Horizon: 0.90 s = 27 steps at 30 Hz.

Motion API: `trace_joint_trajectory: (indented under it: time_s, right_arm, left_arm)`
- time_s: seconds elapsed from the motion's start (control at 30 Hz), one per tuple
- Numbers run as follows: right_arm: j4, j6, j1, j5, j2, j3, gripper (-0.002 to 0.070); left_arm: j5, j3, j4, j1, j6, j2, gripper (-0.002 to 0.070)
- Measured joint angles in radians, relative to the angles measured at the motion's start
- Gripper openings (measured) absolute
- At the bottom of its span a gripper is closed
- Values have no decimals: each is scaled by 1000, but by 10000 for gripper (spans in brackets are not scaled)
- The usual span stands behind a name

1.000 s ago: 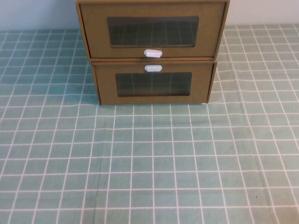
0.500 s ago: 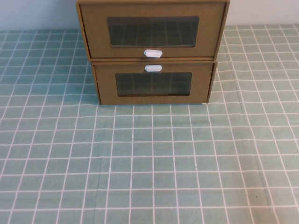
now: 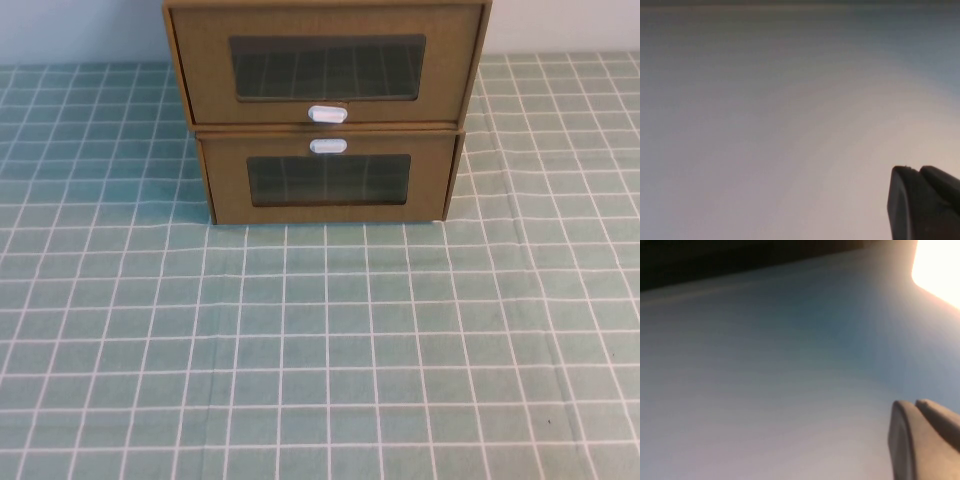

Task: Open the shoe box
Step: 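Pull the top drawer of the cardboard box fully open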

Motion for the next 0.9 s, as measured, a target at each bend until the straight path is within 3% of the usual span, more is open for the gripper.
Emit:
trace_joint_trajectory:
  time_s: [0.13, 0.3, 0.53, 0.67, 0.8, 0.9]
  right_arm:
    - [0, 39, 0, 59, 0, -144, -13]
    - [-2, 143, 0, 352, 15, -467, -14]
    - [-38, 166, 0, 557, 262, -826, -13]
    - [-40, 166, 0, 924, 472, -1040, -13]
    - [-34, 166, 0, 1328, 680, -1220, -13]
    - [-31, 166, 0, 1511, 817, -1282, -13]
  left_arm:
    - [84, -149, -4, 0, -10, 0, -4]
    - [349, -416, 21, 0, 31, 34, -4]
    - [634, -783, 26, 0, 42, 305, -4]
    - [874, -994, 26, 0, 31, 494, -4]
    - [1143, -1161, 21, 0, -89, 683, -4]
    - [1227, -1199, 21, 0, -141, 807, -4]
